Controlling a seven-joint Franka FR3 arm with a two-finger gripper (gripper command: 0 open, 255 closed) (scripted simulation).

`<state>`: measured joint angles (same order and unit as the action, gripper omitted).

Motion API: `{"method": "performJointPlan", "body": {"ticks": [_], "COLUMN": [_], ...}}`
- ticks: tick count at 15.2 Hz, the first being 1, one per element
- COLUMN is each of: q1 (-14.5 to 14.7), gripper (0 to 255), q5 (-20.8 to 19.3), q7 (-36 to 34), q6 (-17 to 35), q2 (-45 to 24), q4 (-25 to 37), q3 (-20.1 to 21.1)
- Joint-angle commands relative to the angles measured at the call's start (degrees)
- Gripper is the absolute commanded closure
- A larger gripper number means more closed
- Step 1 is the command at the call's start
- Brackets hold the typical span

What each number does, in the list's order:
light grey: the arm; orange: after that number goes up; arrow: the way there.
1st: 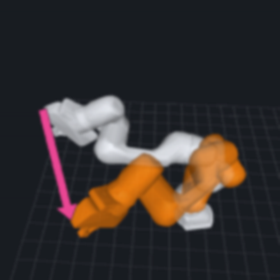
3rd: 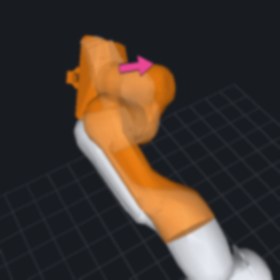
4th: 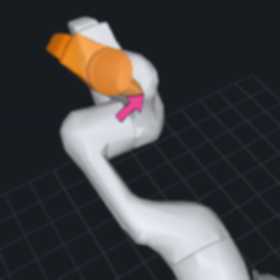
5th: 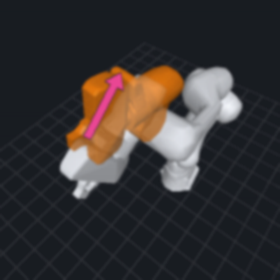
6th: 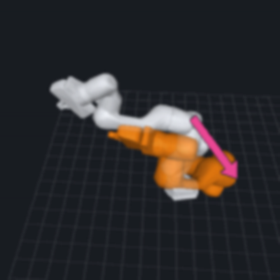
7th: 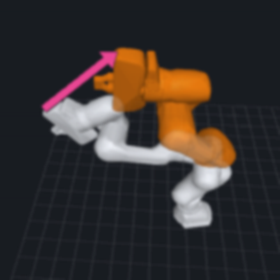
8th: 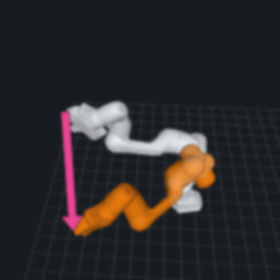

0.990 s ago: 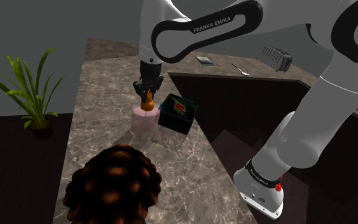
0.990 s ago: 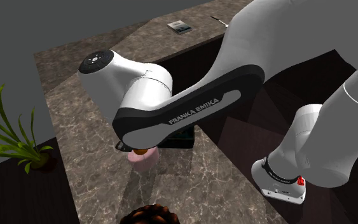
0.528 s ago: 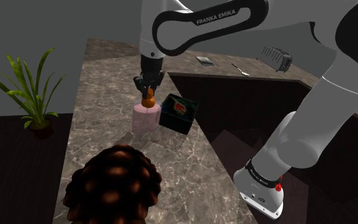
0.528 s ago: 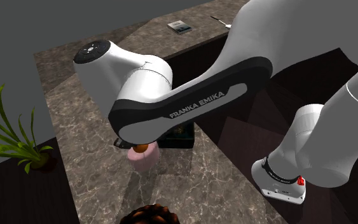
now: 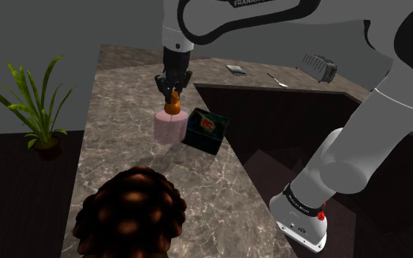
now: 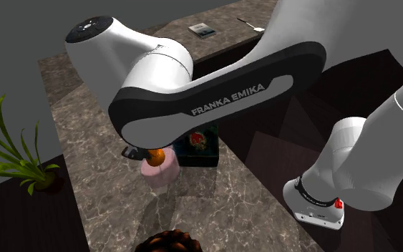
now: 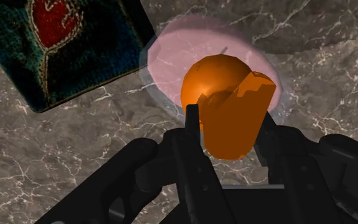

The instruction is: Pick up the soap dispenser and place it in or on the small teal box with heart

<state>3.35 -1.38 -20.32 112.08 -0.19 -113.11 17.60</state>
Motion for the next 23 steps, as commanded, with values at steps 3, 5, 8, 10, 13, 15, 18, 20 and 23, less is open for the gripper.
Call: {"method": "performJointPlan", "body": {"ticks": [3,5,8,10,13,15,18,20,23], "q1": [-0.02,-0.03,-0.05,-0.06,-0.06,-0.07,-0.06,-0.05,-1.84], "gripper": [255,255,255,255,255,255,255,255,255], "q5": [0.27,0.36,0.45,0.50,0.53,0.54,0.51,0.48,1.29], "q7": [0.19,0.28,0.39,0.44,0.51,0.53,0.55,0.54,4.48], "q6": [-3.01,-4.51,-6.78,-8.30,-10.59,-12.14,-14.47,-15.57,-17.17], "q2": [0.75,1.01,1.29,1.41,1.50,1.50,1.38,1.29,4.72], "q4": [2.29,3.55,5.55,6.95,9.16,10.71,13.15,14.34,12.70], "q3": [-0.02,-0.03,-0.05,-0.06,-0.07,-0.08,-0.07,-0.06,-2.06]}}
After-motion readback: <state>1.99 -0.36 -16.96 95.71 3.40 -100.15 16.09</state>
